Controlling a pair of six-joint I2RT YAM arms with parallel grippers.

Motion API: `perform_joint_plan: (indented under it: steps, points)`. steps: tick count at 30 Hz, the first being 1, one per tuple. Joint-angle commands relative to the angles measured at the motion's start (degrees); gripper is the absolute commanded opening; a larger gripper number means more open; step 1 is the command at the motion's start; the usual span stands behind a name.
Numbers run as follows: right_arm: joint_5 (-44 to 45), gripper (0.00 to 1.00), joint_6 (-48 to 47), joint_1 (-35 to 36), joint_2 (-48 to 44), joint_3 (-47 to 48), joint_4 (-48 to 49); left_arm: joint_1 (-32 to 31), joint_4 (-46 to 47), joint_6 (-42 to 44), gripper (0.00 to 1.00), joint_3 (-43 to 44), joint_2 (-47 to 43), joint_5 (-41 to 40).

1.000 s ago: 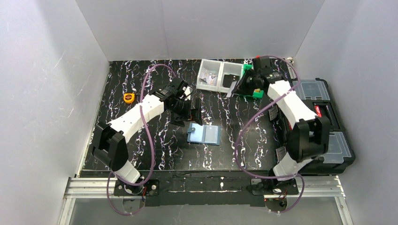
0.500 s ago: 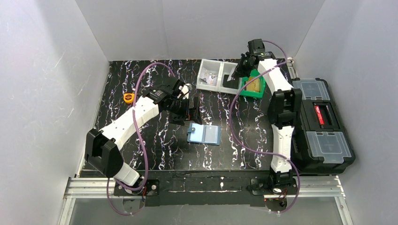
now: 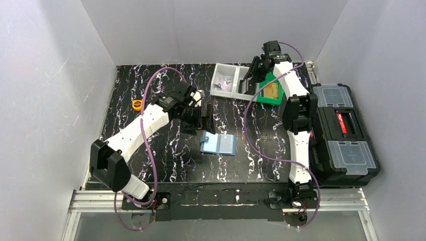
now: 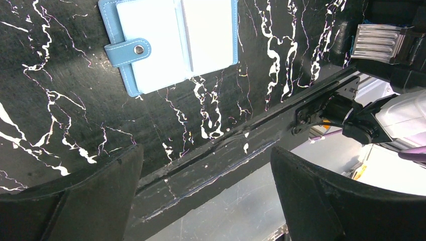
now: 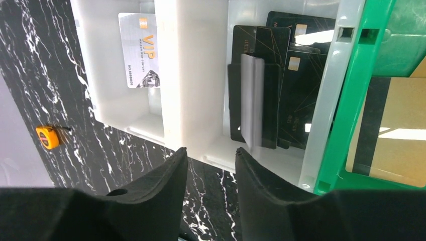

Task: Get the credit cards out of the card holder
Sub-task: Place the credit card in the storage box.

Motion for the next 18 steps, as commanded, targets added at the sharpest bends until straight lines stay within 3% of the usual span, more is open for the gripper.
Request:
perform_joint_plan:
  steps: [1, 5, 10, 18]
  points:
    - [-1.3, 0.51, 0.2, -0.3, -0.6, 2.3, -0.1, 0.2, -1.9, 0.7, 0.98, -0.2, -2.8, 0.3]
    - [-1.2, 0.66, 0.9, -0.3, -3.0, 2.2, -0.1, 0.2, -1.9, 0.5, 0.98, -0.6, -2.9, 0.3]
    - [-0.5, 0.74, 2.3, -0.3, -6.8, 0.8, -2.0, 0.2, -1.2, 0.4, 0.98, -1.2, -2.9, 0.1]
    - [0.7, 0.78, 5.9, 1.6, -25.3, -23.1, 4.2, 0.2, 1.0, 0.2, 0.98, -3.8, -2.2, 0.0]
